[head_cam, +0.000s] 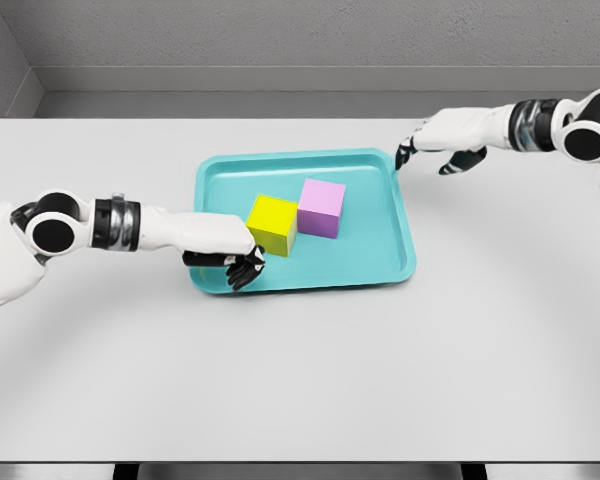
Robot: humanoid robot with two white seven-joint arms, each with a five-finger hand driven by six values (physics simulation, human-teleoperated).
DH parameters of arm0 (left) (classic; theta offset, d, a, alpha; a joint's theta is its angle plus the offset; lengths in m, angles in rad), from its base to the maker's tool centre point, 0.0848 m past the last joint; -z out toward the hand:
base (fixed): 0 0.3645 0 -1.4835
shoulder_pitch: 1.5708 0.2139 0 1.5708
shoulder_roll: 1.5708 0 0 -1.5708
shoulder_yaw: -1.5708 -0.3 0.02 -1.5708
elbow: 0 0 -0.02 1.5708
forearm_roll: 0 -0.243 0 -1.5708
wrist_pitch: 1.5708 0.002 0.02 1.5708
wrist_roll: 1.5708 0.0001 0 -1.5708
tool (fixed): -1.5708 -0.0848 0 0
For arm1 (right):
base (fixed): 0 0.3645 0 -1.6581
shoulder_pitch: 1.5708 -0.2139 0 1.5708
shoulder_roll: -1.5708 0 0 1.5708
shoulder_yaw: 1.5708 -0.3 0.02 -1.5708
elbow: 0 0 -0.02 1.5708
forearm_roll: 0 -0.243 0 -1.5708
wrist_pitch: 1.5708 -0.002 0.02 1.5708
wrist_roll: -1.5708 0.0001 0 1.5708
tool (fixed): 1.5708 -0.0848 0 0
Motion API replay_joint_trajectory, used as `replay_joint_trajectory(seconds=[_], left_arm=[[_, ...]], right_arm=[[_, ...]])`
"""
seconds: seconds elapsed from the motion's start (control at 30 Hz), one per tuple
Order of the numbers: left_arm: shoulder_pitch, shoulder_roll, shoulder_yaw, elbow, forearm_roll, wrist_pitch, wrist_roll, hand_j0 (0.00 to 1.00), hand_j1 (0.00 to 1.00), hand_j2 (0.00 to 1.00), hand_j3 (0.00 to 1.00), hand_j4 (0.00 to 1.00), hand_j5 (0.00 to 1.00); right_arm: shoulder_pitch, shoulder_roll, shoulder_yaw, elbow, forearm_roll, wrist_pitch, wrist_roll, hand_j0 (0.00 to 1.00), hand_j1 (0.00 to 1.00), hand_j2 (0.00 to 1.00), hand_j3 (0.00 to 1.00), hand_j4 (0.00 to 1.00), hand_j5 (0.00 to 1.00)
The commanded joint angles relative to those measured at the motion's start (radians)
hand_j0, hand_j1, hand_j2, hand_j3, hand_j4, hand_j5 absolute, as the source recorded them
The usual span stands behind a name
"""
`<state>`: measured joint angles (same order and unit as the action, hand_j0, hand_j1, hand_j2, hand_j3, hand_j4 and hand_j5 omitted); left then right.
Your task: Push two cubes
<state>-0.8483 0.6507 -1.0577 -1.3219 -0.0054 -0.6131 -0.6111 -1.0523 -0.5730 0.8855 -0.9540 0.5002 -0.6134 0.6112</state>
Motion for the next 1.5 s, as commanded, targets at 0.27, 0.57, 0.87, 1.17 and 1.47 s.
replay_joint_trajectory(seconds=[0.27,0.57,0.87,1.17,1.47], left_arm=[[-0.002,-0.020,0.004,0.024,0.065,0.002,0.000,0.07,0.07,0.07,0.07,0.07,0.07],[-0.006,-0.062,0.005,0.158,0.073,0.002,0.000,0.08,0.08,0.08,0.08,0.08,0.08],[-0.008,-0.082,0.007,0.158,0.073,0.002,0.000,0.08,0.08,0.08,0.08,0.08,0.08],[-0.014,-0.083,0.015,0.182,0.073,0.002,0.000,0.08,0.08,0.08,0.08,0.08,0.08],[0.000,-0.083,0.010,0.109,0.085,0.002,0.000,0.09,0.09,0.09,0.09,0.09,0.09]], right_arm=[[0.009,-0.038,-0.026,-0.003,-0.003,0.002,0.000,0.93,0.93,0.93,0.93,0.93,0.93],[0.009,-0.036,-0.026,-0.005,-0.005,0.002,0.000,0.97,0.97,0.97,0.97,0.97,0.97],[0.011,-0.038,-0.026,-0.006,-0.003,0.002,0.000,1.00,1.00,1.00,1.00,1.00,1.00],[0.011,-0.039,-0.026,-0.006,-0.003,0.002,0.000,1.00,1.00,1.00,1.00,1.00,1.00],[0.009,-0.047,-0.023,-0.014,-0.005,0.002,0.000,0.91,0.91,0.91,0.91,0.91,0.91]])
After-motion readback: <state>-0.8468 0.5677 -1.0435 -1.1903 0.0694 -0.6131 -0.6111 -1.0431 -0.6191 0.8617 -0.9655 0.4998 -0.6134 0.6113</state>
